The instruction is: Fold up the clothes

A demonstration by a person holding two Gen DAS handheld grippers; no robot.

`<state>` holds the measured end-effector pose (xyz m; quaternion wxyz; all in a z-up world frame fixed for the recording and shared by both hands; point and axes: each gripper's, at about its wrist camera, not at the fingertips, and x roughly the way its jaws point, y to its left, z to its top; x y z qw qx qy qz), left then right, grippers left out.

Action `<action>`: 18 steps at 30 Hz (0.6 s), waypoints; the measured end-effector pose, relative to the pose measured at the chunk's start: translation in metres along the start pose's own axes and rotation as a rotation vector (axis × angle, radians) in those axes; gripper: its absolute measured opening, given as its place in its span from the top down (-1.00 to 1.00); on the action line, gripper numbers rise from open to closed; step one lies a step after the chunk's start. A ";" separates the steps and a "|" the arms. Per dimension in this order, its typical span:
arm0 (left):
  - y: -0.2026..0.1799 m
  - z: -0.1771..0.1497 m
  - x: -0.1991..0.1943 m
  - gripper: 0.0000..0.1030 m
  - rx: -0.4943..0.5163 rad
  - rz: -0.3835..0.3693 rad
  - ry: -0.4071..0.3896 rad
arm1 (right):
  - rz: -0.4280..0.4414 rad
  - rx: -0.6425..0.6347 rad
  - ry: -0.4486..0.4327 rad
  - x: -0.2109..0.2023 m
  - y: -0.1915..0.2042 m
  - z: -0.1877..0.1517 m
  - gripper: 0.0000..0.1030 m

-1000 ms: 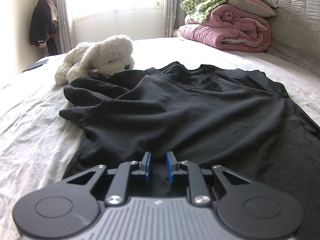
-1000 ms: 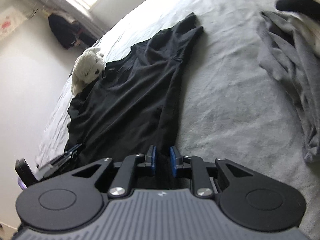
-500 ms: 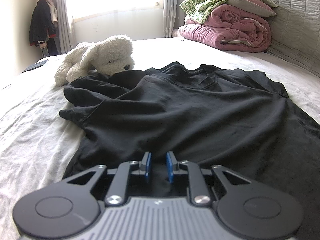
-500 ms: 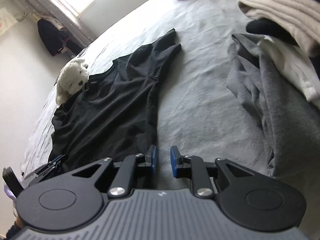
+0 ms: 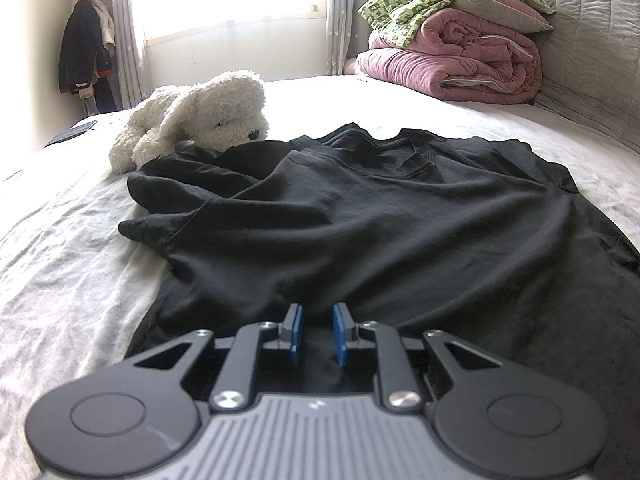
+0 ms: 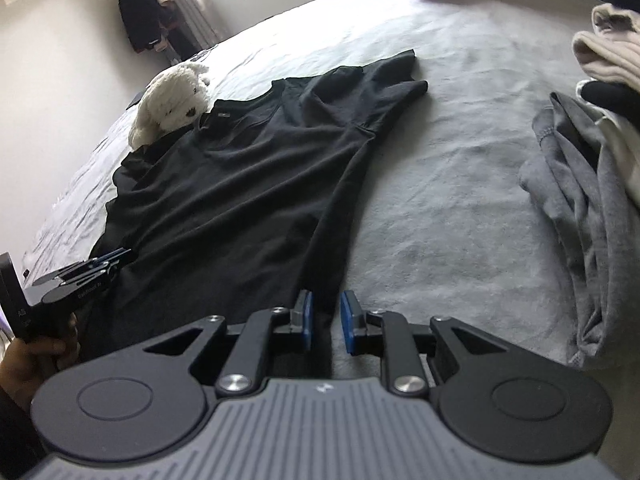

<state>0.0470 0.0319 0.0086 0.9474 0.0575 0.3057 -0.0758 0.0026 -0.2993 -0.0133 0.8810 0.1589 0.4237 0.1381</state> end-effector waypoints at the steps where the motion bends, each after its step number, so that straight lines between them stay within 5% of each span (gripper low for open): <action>1: 0.000 0.000 0.000 0.66 0.001 0.000 0.000 | -0.001 -0.004 0.001 0.001 0.000 0.000 0.58; 8: -0.001 -0.001 0.000 0.66 0.003 0.002 -0.001 | 0.016 -0.017 0.016 0.009 0.003 -0.002 0.59; 12: -0.001 -0.001 0.000 0.66 0.003 0.001 -0.001 | 0.000 -0.022 0.017 0.011 0.003 -0.003 0.89; 18: 0.000 0.000 0.001 0.66 0.000 -0.003 -0.001 | 0.017 0.011 0.005 0.006 0.000 -0.002 0.92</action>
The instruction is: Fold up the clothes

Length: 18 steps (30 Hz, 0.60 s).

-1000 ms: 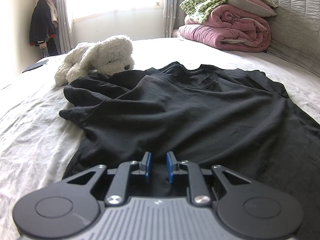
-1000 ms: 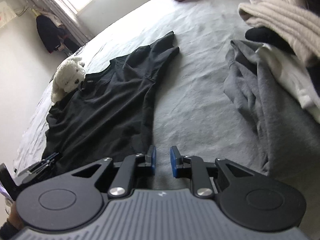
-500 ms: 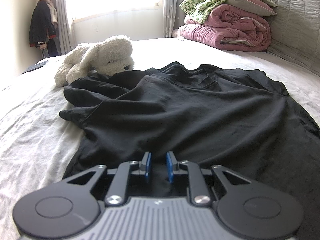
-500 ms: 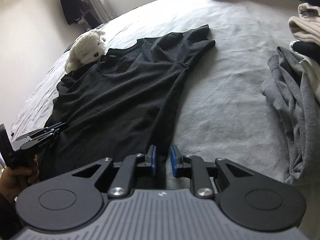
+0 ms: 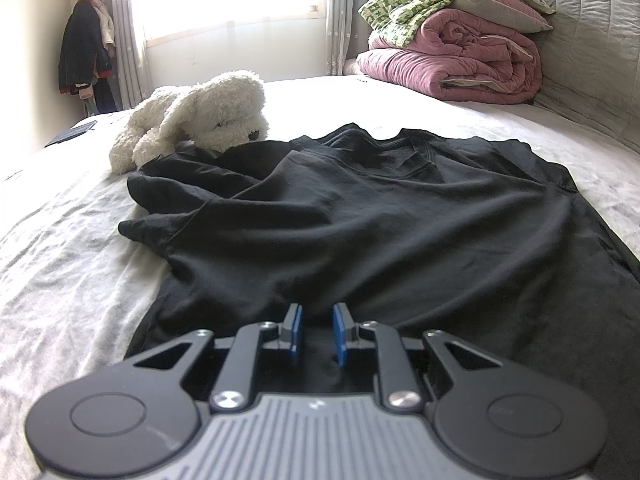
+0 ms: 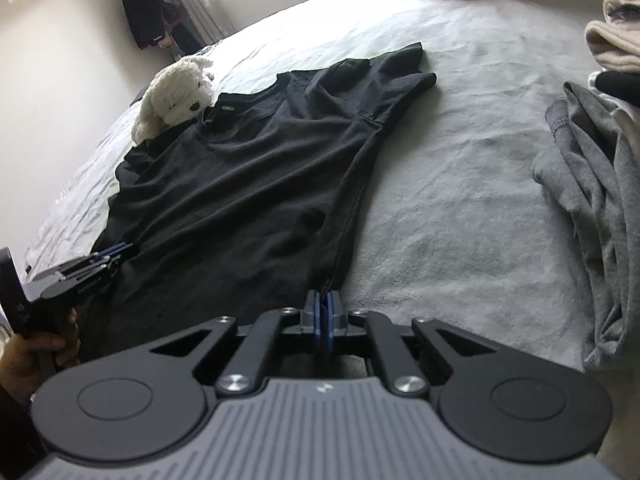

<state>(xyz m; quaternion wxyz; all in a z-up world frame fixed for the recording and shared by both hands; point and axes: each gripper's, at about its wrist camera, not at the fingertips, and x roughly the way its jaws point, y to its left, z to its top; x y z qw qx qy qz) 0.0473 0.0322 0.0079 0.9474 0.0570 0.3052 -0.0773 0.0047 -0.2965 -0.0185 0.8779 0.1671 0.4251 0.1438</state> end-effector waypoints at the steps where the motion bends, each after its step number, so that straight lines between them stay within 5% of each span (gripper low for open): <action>1: 0.000 0.000 0.000 0.66 -0.001 -0.001 0.000 | 0.003 0.003 -0.003 -0.002 -0.001 0.001 0.92; 18: 0.003 -0.001 0.000 0.66 -0.007 -0.012 -0.007 | 0.091 0.071 -0.028 -0.021 -0.024 0.009 0.95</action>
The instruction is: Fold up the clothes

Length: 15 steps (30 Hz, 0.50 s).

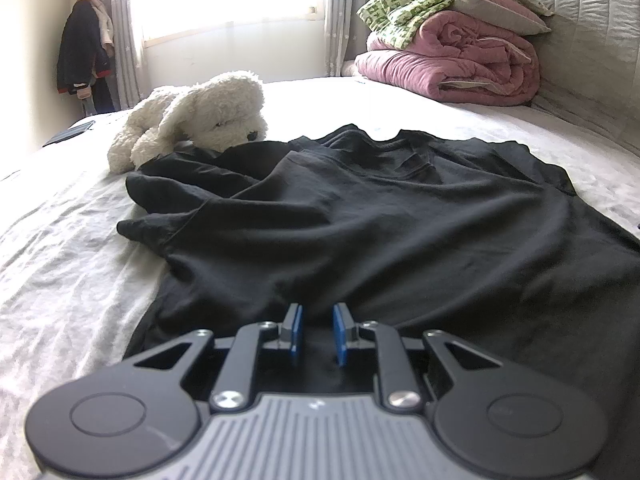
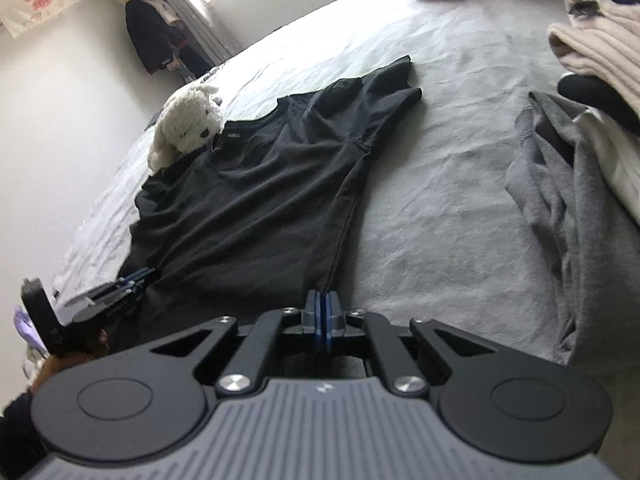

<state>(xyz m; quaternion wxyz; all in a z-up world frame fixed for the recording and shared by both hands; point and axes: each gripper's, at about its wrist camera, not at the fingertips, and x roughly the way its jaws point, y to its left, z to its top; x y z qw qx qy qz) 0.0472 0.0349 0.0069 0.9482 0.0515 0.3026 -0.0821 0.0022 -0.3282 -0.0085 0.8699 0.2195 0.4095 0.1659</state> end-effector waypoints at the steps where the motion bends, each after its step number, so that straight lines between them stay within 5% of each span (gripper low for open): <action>1: 0.000 0.000 0.000 0.66 -0.001 -0.001 -0.001 | 0.003 0.006 -0.001 -0.001 -0.002 0.001 0.95; 15: 0.000 -0.001 0.000 0.65 -0.001 -0.004 -0.006 | -0.016 0.062 -0.001 -0.009 -0.024 0.004 0.98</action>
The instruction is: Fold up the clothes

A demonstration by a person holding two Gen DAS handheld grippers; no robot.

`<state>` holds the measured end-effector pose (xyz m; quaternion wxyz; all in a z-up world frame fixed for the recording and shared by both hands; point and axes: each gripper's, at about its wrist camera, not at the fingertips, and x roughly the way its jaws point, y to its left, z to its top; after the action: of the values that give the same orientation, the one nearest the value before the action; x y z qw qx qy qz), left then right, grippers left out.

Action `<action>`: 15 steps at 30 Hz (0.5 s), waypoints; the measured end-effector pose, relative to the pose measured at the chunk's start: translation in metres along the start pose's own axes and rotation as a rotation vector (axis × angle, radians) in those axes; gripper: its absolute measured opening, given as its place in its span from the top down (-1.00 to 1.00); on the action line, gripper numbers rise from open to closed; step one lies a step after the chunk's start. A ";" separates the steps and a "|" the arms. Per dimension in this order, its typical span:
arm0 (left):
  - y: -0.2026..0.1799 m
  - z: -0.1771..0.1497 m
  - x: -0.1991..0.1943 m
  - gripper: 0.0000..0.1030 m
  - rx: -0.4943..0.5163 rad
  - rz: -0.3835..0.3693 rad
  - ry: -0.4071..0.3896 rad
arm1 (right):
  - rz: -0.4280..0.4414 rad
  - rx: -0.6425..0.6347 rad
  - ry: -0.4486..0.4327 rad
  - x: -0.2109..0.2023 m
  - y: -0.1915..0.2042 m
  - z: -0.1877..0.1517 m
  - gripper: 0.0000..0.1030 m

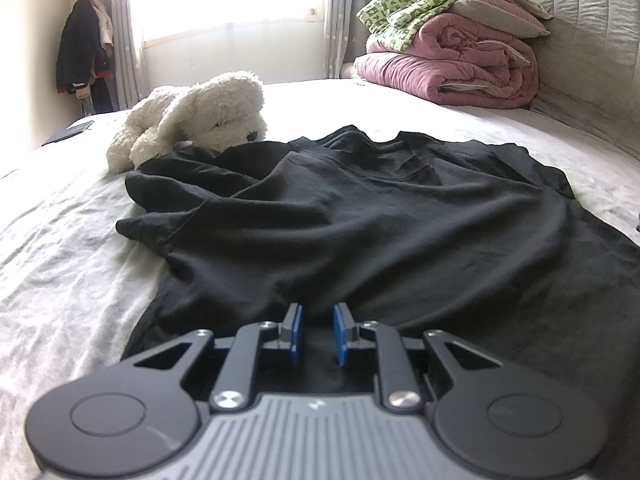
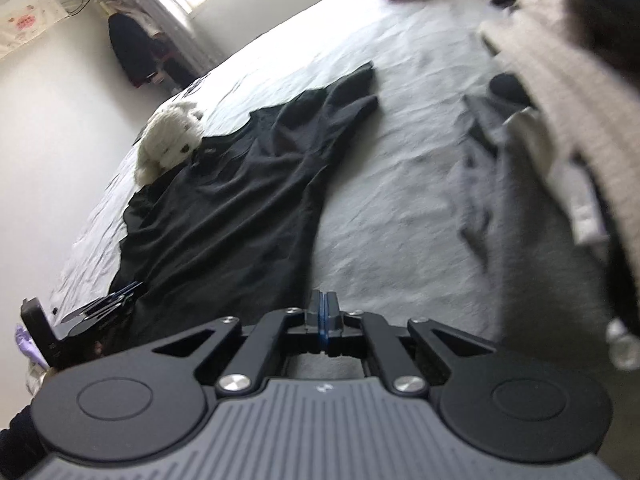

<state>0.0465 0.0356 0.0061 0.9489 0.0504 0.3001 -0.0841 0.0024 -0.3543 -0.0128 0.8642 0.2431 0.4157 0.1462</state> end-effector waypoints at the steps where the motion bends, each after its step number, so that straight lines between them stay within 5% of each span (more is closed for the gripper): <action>1: 0.000 0.000 0.000 0.65 0.000 0.000 0.000 | 0.007 0.009 0.003 0.002 0.000 0.000 0.98; 4: 0.000 0.000 0.000 0.65 0.003 0.002 0.000 | 0.026 0.032 0.014 0.005 -0.002 -0.001 0.76; 15: -0.001 0.000 0.001 0.65 0.011 0.007 0.000 | 0.049 0.050 0.011 0.009 0.005 0.000 0.76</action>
<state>0.0471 0.0343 0.0061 0.9489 0.0566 0.2993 -0.0824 0.0074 -0.3459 -0.0163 0.8516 0.2738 0.4180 0.1581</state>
